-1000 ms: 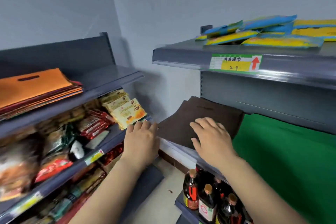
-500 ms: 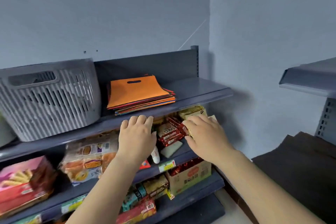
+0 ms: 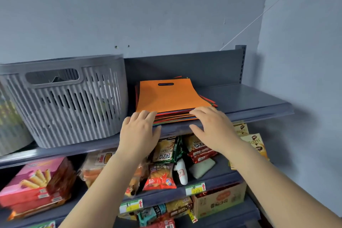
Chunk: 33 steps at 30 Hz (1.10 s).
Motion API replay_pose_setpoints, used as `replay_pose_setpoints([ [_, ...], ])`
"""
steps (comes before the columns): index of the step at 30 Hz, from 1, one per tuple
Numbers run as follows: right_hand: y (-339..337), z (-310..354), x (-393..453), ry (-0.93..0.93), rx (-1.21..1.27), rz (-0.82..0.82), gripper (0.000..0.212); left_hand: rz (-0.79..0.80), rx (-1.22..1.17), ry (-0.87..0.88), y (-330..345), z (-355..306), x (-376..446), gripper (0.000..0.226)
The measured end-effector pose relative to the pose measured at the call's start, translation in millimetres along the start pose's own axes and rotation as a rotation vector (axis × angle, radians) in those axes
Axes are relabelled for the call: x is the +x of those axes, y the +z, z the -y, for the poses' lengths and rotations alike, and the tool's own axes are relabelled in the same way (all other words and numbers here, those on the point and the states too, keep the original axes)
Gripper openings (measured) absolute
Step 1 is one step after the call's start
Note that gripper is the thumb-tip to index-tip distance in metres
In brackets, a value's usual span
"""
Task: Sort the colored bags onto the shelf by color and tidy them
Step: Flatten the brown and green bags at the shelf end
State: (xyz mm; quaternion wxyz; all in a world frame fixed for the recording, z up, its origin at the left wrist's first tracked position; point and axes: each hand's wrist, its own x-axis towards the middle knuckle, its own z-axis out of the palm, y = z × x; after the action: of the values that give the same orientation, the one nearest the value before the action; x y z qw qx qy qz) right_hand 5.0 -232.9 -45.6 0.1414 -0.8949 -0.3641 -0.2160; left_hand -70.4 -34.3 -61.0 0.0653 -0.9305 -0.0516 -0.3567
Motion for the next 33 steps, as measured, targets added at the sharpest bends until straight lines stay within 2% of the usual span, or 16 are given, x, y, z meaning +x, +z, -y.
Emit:
replay_pose_setpoints([
  [5, 10, -18, 43, -0.025, 0.021, 0.032, 0.046, 0.004, -0.040, -0.056, 21, 11, 28, 0.033],
  [15, 41, -19, 116, -0.162, -0.027, 0.384, 0.054, 0.068, -0.101, -0.225, 31, 32, 49, 0.039],
  [20, 37, -31, 117, -0.173, 0.021, 0.352, 0.051, 0.046, -0.111, -0.237, 34, 31, 45, 0.042],
  [22, 33, -35, 116, -0.154, 0.068, 0.324, 0.043, 0.028, -0.138, -0.239, 34, 31, 46, 0.044],
  [27, 42, -52, 122, -0.049, -0.005, 0.128, 0.032, 0.047, -0.202, -0.304, 35, 32, 50, 0.049],
  [33, 43, -64, 119, 0.100, 0.080, -0.018, 0.040, 0.210, -0.209, -0.219, 50, 26, 56, 0.048],
])
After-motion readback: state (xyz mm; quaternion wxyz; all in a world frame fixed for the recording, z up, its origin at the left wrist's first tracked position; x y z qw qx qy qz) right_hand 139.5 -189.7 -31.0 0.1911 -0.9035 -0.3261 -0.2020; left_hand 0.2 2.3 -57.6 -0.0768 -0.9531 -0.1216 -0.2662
